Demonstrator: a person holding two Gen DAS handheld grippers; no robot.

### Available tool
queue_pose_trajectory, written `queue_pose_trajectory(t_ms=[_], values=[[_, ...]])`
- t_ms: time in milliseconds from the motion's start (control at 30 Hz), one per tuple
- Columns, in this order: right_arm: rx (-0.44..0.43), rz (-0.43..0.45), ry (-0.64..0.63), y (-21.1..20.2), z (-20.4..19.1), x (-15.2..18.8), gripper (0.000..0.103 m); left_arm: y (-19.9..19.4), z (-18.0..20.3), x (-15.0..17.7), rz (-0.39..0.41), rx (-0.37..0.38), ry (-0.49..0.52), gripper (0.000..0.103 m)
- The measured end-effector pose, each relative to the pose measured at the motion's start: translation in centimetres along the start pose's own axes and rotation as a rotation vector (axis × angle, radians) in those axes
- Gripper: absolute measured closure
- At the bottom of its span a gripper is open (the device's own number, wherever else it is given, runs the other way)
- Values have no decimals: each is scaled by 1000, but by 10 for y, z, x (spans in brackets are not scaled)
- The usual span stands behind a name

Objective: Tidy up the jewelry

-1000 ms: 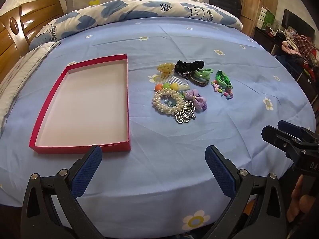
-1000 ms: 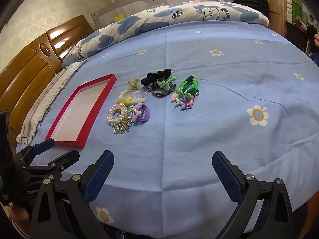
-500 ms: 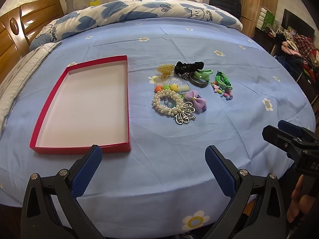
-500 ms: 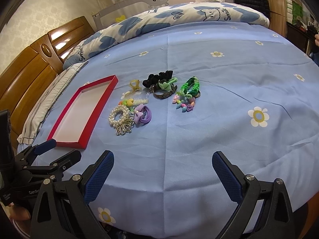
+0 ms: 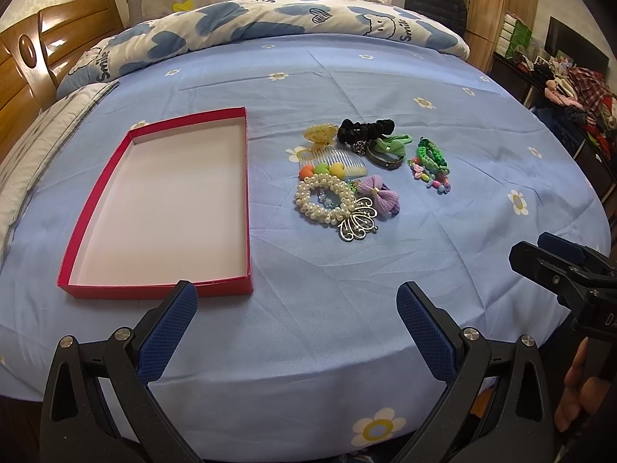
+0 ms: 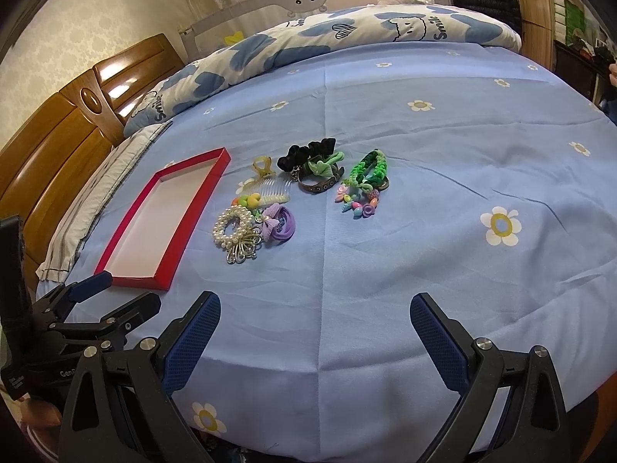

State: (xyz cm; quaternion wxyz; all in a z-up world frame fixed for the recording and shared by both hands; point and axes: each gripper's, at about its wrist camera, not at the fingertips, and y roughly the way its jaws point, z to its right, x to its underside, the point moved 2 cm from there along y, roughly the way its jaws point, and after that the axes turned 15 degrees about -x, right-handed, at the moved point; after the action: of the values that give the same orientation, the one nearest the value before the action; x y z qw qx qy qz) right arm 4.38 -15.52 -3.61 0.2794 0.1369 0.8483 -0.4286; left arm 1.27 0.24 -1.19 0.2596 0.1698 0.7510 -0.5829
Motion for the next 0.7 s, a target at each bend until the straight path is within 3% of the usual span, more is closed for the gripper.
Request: queue_pose_trajectory(t_ms=[367, 700], values=[[-27, 6, 9, 1, 2, 0, 3, 2, 0, -2, 3, 9, 5, 0], [-62, 15, 28, 9, 15, -8, 5, 13, 5, -18, -8, 64, 3, 3]])
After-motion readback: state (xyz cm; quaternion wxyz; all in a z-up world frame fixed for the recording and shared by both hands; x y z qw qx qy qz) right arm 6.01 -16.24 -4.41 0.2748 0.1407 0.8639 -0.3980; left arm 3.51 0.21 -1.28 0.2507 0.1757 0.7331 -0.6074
